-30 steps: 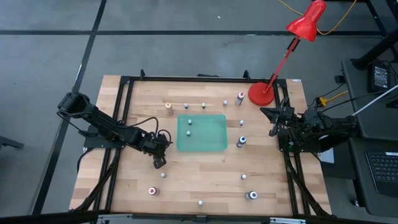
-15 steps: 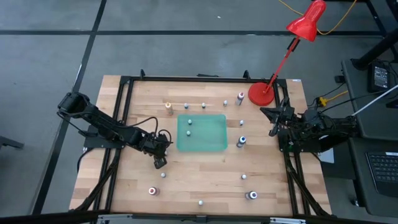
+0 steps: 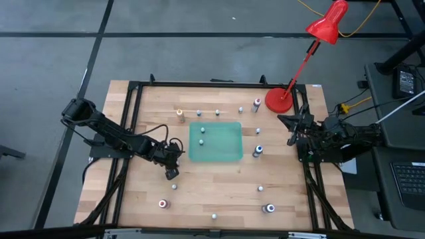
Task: Pick & Place food coloring
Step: Put the small red food coloring bottle into the green bin
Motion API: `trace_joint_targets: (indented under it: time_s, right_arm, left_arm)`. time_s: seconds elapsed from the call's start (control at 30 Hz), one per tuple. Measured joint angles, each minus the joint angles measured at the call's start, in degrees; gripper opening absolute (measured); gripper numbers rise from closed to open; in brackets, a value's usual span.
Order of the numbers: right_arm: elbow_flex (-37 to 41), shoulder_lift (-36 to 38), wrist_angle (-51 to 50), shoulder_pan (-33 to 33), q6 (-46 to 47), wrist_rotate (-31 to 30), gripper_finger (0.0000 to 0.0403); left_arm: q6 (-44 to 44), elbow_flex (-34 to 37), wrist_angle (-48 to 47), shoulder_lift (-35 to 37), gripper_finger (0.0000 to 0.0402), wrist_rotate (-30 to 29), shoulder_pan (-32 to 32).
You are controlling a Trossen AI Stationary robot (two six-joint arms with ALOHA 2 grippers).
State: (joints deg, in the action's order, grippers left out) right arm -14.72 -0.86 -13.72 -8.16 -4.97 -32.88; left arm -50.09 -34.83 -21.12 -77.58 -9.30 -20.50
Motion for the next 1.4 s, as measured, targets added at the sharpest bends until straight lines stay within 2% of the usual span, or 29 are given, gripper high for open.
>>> trace_joint_targets:
  time_s: [0.13, 0.37, 0.47, 0.57, 0.8, 0.97, 1.23, 1.4]
  right_arm:
    - [0.00, 0.01, 0.03, 0.02, 0.00, -0.01, 0.0012]
    - [0.00, 0.00, 0.02, 0.02, 0.00, -0.01, 0.0012]
    - [0.00, 0.02, 0.04, 0.01, 0.00, -0.01, 0.0012]
    - [0.00, 0.00, 0.04, 0.02, 0.00, 0.01, 0.0012]
    - [0.00, 0.02, 0.04, 0.02, 0.00, 0.02, 0.0012]
    - [0.00, 0.00, 0.04, 0.02, 0.02, 0.02, 0.0012]
    - [0.00, 0.00, 0.04, 0.01, 0.02, 0.03, 0.0012]
    - [0.00, 0.01, 0.07, 0.01, 0.02, 0.06, 0.0012]
  left_arm:
    - [-0.12, 0.00, -0.05, 0.00, 0.0124, -0.01, -0.02]
    - [-1.56, -0.16, 0.11, 0.02, 0.0046, -0.20, 0.01]
    - [-0.73, -1.77, -0.65, -0.04, 0.0045, -0.03, 0.01]
    - [1.83, -6.31, -3.58, -0.04, 0.0045, 0.57, 0.52]
    - [9.96, -23.81, -22.03, -0.04, 0.0051, 1.31, 2.53]
    - [12.32, -34.92, -30.97, 0.04, 0.0050, 0.23, 4.33]
    - [17.78, -41.57, -32.62, -1.22, 0.0050, 0.80, 10.82]
    - [25.75, -44.51, -32.40, -7.09, 0.0051, 6.35, 15.51]
